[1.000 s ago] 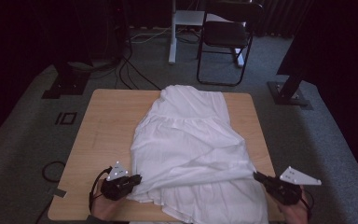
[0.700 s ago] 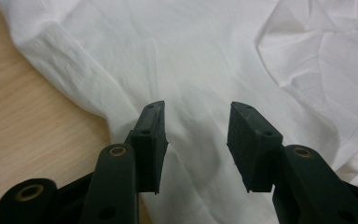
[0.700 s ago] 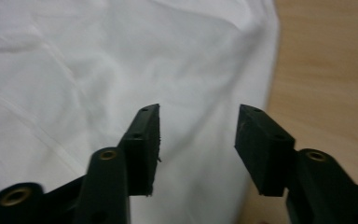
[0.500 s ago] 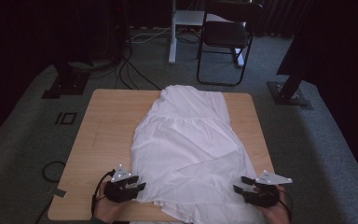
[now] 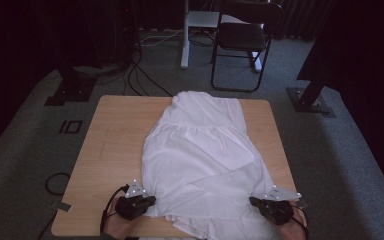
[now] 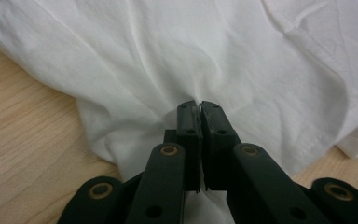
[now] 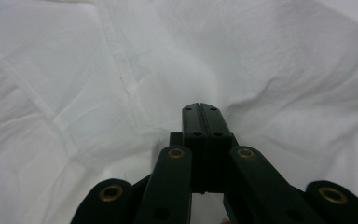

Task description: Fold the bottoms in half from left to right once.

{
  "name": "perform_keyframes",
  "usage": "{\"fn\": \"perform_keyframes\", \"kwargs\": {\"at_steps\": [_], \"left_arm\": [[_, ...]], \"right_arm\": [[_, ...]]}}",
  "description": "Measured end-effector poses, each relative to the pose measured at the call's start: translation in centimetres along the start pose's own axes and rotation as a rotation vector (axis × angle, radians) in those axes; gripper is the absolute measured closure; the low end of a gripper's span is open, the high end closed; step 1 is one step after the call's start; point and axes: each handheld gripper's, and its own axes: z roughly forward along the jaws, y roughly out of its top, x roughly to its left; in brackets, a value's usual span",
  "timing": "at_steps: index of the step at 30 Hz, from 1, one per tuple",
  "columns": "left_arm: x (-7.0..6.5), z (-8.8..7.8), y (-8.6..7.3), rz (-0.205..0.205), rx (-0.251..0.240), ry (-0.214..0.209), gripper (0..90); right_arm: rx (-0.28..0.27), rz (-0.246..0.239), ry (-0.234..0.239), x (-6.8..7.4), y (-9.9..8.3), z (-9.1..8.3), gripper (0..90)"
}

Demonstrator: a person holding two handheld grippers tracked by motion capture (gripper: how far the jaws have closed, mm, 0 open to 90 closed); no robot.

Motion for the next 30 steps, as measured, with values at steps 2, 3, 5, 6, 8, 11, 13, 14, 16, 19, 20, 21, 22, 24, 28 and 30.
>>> {"fn": "perform_keyframes", "kwargs": {"at_steps": [2, 3, 5, 6, 8, 11, 13, 14, 16, 19, 20, 21, 22, 24, 28, 30], "left_arm": [[-0.1, -0.1, -0.1, 0.009, 0.003, 0.004, 87.8], [-0.1, -0.2, -0.1, 0.006, 0.004, 0.004, 88.2], [-0.1, -0.2, -0.3, 0.004, 0.004, 0.006, 88.4], [-0.1, -0.3, -0.3, 0.004, 0.005, 0.005, 88.6], [-0.2, -0.4, -0.4, 0.003, 0.004, 0.003, 88.6], [-0.4, -0.5, -0.5, 0.007, 0.002, -0.007, 88.6], [-0.5, -0.6, -0.6, 0.014, 0.002, -0.003, 88.5], [-0.5, -0.6, -0.6, 0.009, -0.008, -0.004, 80.8], [-0.3, -0.8, -0.3, 0.004, -0.033, 0.015, 64.0], [0.2, -1.1, 0.3, -0.010, -0.063, 0.027, 55.5], [1.1, -1.4, 1.7, -0.015, -0.114, 0.057, 52.0], [1.7, -1.4, 2.4, -0.011, -0.124, 0.079, 50.8], [2.2, -1.4, 3.1, -0.010, -0.131, 0.101, 49.1], [3.6, -1.0, 4.7, -0.023, -0.146, 0.145, 46.9], [6.3, 0.4, 7.6, -0.067, -0.158, 0.205, 42.0], [7.8, 1.5, 8.8, -0.108, -0.163, 0.222, 41.1]], "right_arm": [[-0.004, -0.004, -0.014, -0.3, -0.6, -1.6, 90.0], [-0.017, 0.005, -0.022, -0.5, -0.8, -2.4, 90.0], [-0.066, 0.052, -0.037, -1.4, -1.4, -4.3, 90.0], [-0.081, 0.070, -0.052, -1.8, -1.8, -5.2, 90.0], [-0.091, 0.098, -0.083, -2.5, -2.7, -7.0, 90.0], [-0.083, 0.133, -0.094, -3.4, -4.2, -8.5, 90.0], [-0.067, 0.136, -0.097, -3.5, -4.6, -8.5, 90.0], [0.000, 0.144, -0.123, -3.7, -5.4, -8.1, 90.0], [0.000, 0.163, -0.113, -3.9, -5.6, -7.6, 83.0], [-0.030, 0.173, -0.108, -4.1, -5.1, -7.1, 74.8], [-0.082, 0.170, -0.106, -4.6, -3.2, -6.1, 62.6], [-0.086, 0.166, -0.107, -4.7, -2.8, -5.8, 60.2], [-0.093, 0.164, -0.119, -5.1, -2.1, -5.1, 56.8], [-0.091, 0.177, -0.133, -5.9, -0.6, -3.6, 52.9], [-0.082, 0.206, -0.169, -8.4, 2.3, 0.2, 46.9], [-0.082, 0.220, -0.172, -9.0, 3.0, 1.1, 45.1]]}}
